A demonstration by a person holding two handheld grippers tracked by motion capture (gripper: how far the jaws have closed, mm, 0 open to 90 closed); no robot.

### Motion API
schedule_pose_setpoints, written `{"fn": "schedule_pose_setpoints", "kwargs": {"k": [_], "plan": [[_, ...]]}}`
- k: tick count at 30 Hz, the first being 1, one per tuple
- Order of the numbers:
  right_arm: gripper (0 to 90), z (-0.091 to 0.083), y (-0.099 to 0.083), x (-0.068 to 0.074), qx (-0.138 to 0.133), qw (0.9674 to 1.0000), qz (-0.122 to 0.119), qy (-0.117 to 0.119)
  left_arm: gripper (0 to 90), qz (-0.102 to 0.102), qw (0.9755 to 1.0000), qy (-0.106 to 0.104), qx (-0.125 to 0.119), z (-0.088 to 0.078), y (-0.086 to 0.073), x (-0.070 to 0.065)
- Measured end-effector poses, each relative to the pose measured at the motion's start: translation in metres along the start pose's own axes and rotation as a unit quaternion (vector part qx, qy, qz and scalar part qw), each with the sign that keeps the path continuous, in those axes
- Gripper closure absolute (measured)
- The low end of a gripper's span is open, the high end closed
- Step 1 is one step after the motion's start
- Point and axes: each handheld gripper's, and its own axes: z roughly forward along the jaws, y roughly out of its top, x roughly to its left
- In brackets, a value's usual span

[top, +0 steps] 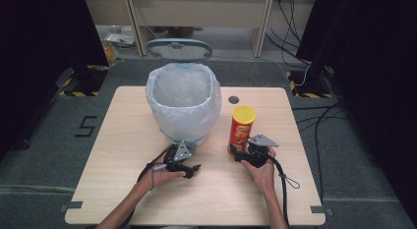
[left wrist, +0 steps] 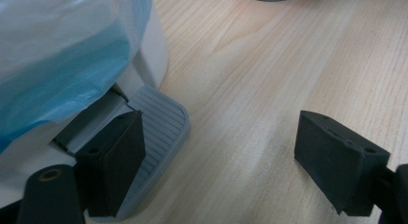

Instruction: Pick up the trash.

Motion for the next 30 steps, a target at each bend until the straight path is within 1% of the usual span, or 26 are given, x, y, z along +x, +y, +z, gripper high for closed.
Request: {"fn": "schedule_pose_setpoints", "kwargs": {"k": [1,4,5,7,9,13,14,16,18,20,21,22,24,27,30], "plan": [[22.3,0.001,0.002,0.0,0.001,1.0,-0.006,0.0,17.5,0.0,1.0,0.0,0.0,0.0,0.0,0.0],[23.3,0.004,0.003,0.001,0.005,1.0,-0.004,-0.001,17.5,0.0,1.0,0.0,0.0,0.0,0.0,0.0],[24.0,0.005,0.005,0.002,0.008,0.9999,-0.011,-0.007,17.5,0.0,1.0,0.0,0.0,0.0,0.0,0.0],[24.1,0.005,0.005,0.002,0.008,0.9998,-0.015,-0.01,17.5,0.0,1.0,0.0,0.0,0.0,0.0,0.0],[24.2,0.004,0.005,0.003,0.01,0.9998,-0.012,-0.015,17.5,0.0,1.0,0.0,0.0,0.0,0.0,0.0],[24.3,0.003,0.006,0.002,0.005,0.9996,-0.021,-0.018,17.5,0.001,1.0,0.0,0.0,0.0,0.0,0.0],[24.3,0.001,0.007,0.003,0.001,0.9996,-0.015,-0.023,17.5,0.001,1.0,0.0,0.0,0.0,0.0,0.0],[24.3,0.0,0.007,0.003,-0.004,0.9997,-0.013,-0.022,17.4,0.001,1.0,0.0,0.0,0.0,0.0,0.0],[24.3,-0.004,0.01,0.003,-0.011,0.9995,-0.017,-0.025,17.5,0.001,1.0,0.001,0.0,0.0,0.0,0.0],[24.3,-0.008,0.013,0.003,-0.018,0.9994,-0.011,-0.026,17.4,0.0,1.0,0.001,0.0,0.0,0.0,0.0],[24.3,-0.01,0.014,0.003,-0.021,0.9994,-0.011,-0.027,17.5,0.0,1.0,0.002,0.0,0.0,0.0,0.0],[24.3,-0.012,0.016,0.002,-0.024,0.9992,-0.016,-0.026,17.5,0.0,1.0,0.001,0.0,0.0,0.0,0.0],[24.3,-0.016,0.02,0.003,-0.028,0.9992,-0.008,-0.027,17.4,0.0,1.0,0.002,0.0,0.0,0.0,0.0],[24.3,-0.023,0.026,0.002,-0.04,0.9988,-0.004,-0.026,17.4,0.0,1.0,0.002,0.0,0.0,0.0,0.0],[24.3,-0.029,0.034,0.002,-0.044,0.9986,-0.001,-0.03,17.5,0.0,1.0,0.002,0.0,0.0,0.0,0.0]]}}
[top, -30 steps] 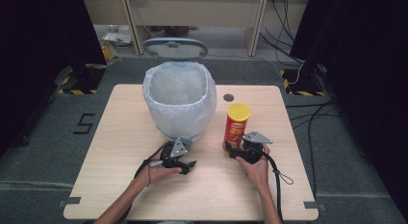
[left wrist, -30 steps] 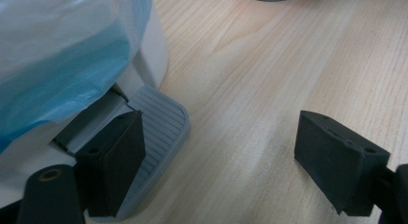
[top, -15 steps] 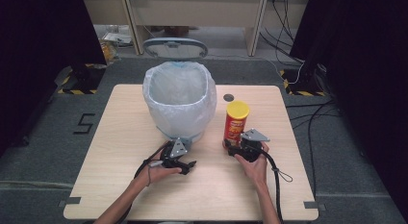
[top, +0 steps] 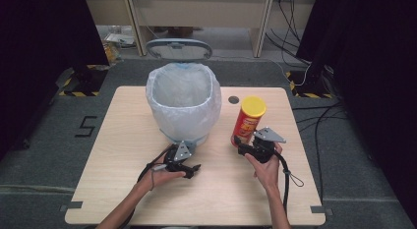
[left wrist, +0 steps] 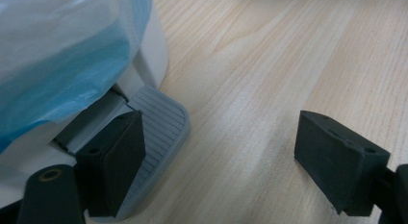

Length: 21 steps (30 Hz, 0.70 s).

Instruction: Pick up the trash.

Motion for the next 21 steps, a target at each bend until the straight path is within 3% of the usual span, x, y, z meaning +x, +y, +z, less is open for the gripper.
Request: {"fn": "schedule_pose_setpoints", "kwargs": {"k": [5,9,17,21], "plan": [[24.4,-0.011,0.017,-0.002,-0.019,0.9998,0.002,-0.003,17.5,0.0,1.0,0.0,0.0,0.0,0.0,0.0],[24.4,-0.018,0.031,-0.003,-0.027,0.9995,-0.011,-0.008,17.4,0.0,1.0,0.0,0.0,0.0,0.0,0.0],[24.5,-0.022,0.049,0.0,-0.017,0.9998,-0.009,0.0,17.4,-0.004,1.0,-0.001,-0.003,0.0,0.0,0.0],[24.5,-0.02,0.056,0.003,-0.006,0.9997,-0.023,0.001,17.4,-0.004,1.0,-0.001,-0.003,0.0,0.0,0.0]]}}
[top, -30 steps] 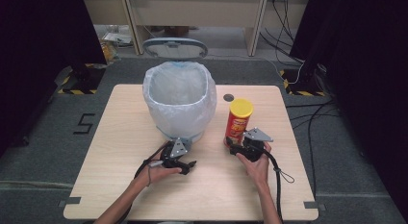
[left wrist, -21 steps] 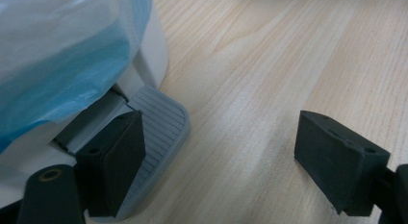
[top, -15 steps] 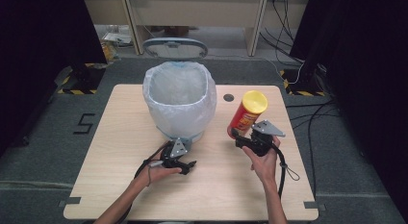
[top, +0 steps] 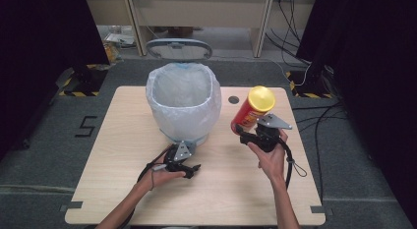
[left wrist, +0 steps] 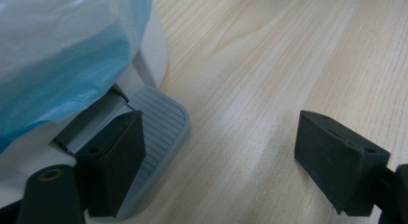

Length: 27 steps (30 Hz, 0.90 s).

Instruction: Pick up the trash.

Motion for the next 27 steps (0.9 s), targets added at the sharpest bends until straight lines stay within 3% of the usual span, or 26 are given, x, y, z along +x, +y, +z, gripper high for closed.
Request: {"fn": "schedule_pose_setpoints", "kwargs": {"k": [10,18,27], "plan": [[24.5,0.005,0.012,0.006,0.012,0.9998,-0.013,0.005,17.5,0.002,1.0,0.0,0.001,0.0,0.0,0.0],[24.5,0.0,0.027,0.012,0.001,0.9997,-0.021,0.014,17.5,0.003,1.0,0.0,0.002,0.0,0.0,0.0],[24.5,-0.012,0.056,0.013,-0.016,0.9994,-0.026,0.017,17.4,0.001,1.0,-0.001,0.001,0.0,0.0,0.0]]}}
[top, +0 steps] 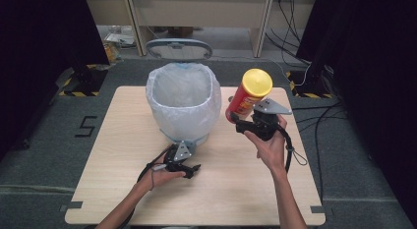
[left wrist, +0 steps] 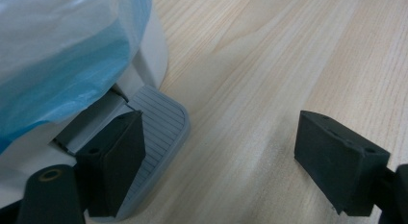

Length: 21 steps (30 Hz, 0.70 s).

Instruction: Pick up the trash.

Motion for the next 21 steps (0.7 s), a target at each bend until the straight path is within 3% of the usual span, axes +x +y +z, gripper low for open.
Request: {"fn": "schedule_pose_setpoints", "kwargs": {"k": [9,21], "plan": [[24.5,-0.002,0.032,0.006,-0.016,0.9997,-0.017,0.007,17.5,-0.001,1.0,0.0,-0.001,0.0,0.0,0.0],[24.5,0.018,0.062,0.021,-0.021,0.999,-0.029,0.025,17.5,-0.001,1.0,0.0,0.0,0.0,0.0,0.0]]}}
